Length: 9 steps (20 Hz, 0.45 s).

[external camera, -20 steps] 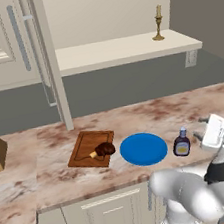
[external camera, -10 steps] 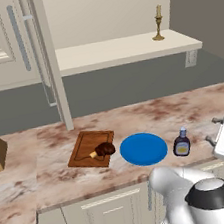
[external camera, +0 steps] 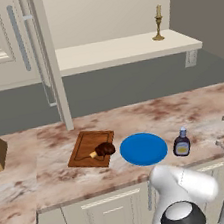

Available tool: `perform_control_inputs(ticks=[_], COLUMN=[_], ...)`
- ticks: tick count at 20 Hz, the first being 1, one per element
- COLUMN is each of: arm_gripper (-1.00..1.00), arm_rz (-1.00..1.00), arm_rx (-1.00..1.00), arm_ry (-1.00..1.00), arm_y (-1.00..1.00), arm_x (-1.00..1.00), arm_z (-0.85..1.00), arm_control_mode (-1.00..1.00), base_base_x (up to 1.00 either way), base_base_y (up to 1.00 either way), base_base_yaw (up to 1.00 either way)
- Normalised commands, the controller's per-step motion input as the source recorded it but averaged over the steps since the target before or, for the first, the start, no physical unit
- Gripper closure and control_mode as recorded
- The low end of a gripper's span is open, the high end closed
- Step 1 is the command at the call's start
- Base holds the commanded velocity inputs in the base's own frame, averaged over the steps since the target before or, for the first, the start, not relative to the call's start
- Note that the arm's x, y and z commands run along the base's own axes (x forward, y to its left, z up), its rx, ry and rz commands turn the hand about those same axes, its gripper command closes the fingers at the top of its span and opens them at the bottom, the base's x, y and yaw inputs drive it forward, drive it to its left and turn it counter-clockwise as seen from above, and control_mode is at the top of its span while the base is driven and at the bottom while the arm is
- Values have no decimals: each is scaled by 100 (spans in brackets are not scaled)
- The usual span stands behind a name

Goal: Pick the steak from the plate and place it on the cutting board. Then pick the condiment bottle from the cabinet and place it next to the cutting board.

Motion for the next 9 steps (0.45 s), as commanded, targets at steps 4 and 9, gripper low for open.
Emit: perform_control_inputs(ticks=[4,9], arm_gripper=[-100,-100], arm_rz=[-7,-5], arm_rx=[-70,-71], arm_ry=[-29,-37], arm_y=[23,32], arm_x=[-52,-42], arm_z=[21,19], arm_control_mode=[-100,-100], base_base_x=[0,0], base_base_y=[0,0], base_base_yaw=[0,0])
